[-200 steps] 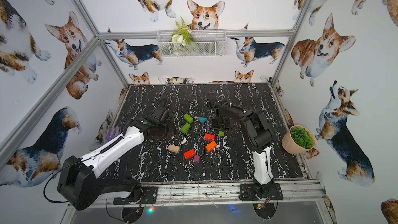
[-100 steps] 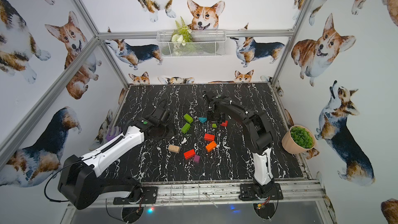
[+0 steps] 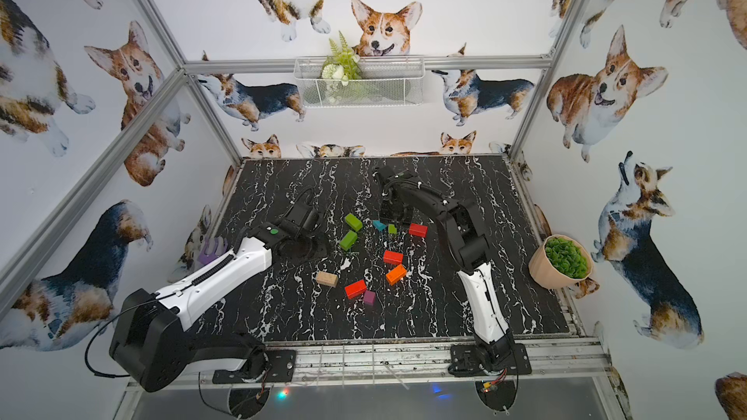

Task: Assemble a heart with building blocks
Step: Pick up the building block from the center of the board, then assemble the building block at the center of the board.

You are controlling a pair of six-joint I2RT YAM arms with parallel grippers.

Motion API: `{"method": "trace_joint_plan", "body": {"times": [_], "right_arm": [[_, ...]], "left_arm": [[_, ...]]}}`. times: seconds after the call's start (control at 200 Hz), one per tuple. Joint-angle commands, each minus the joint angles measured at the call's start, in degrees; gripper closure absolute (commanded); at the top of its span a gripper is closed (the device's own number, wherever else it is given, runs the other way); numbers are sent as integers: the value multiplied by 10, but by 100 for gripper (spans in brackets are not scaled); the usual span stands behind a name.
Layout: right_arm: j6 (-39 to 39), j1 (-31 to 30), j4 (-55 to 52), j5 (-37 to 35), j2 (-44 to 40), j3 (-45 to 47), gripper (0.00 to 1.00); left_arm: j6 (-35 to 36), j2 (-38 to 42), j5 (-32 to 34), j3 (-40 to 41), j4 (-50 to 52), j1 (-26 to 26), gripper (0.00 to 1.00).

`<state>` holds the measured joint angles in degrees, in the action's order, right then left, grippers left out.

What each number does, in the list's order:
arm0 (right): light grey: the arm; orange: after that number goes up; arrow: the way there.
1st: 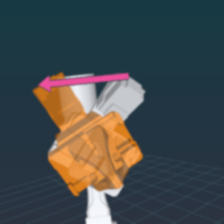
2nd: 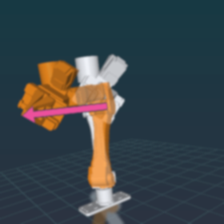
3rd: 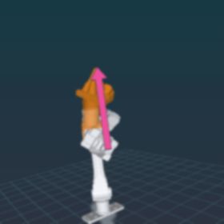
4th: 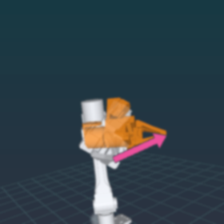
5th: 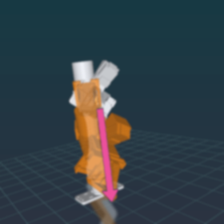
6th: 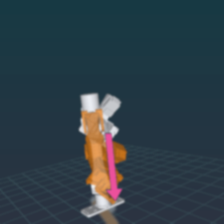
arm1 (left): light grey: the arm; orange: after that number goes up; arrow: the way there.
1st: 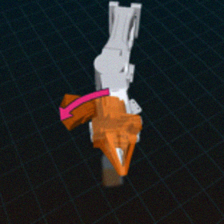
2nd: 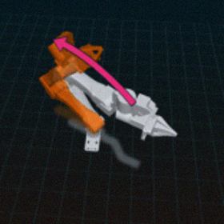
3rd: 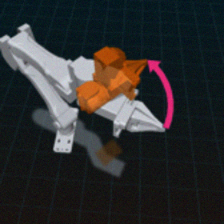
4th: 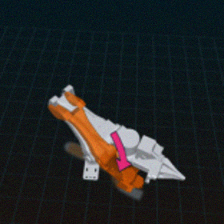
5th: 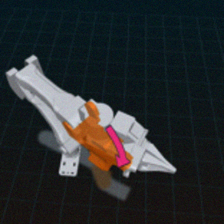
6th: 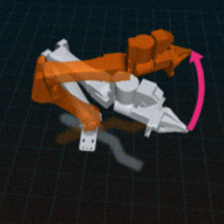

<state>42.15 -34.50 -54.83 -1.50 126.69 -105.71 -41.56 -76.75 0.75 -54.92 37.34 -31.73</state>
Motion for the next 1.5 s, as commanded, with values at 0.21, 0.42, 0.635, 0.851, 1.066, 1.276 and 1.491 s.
{"method": "trace_joint_plan", "body": {"times": [0.21,0.42,0.635,0.851,1.066,1.276,1.491], "right_arm": [[5,3,-8,-26,-57,39,43],[-11,16,-18,-27,-47,32,66],[-27,20,-26,-25,-21,28,73],[-39,12,-16,-3,-7,29,74],[-52,5,-19,-2,4,16,74],[-51,0,-24,-8,4,11,74],[-48,-4,-28,-5,7,7,74]], "left_arm": [[-2,-3,4,-1,-7,1,42],[-3,-3,7,-4,-3,2,42],[-1,-2,10,-6,2,2,42],[0,-7,10,-9,2,2,42],[2,-11,10,-12,2,2,43],[2,-10,11,-10,4,2,43],[1,-9,11,-9,5,2,43]]}}
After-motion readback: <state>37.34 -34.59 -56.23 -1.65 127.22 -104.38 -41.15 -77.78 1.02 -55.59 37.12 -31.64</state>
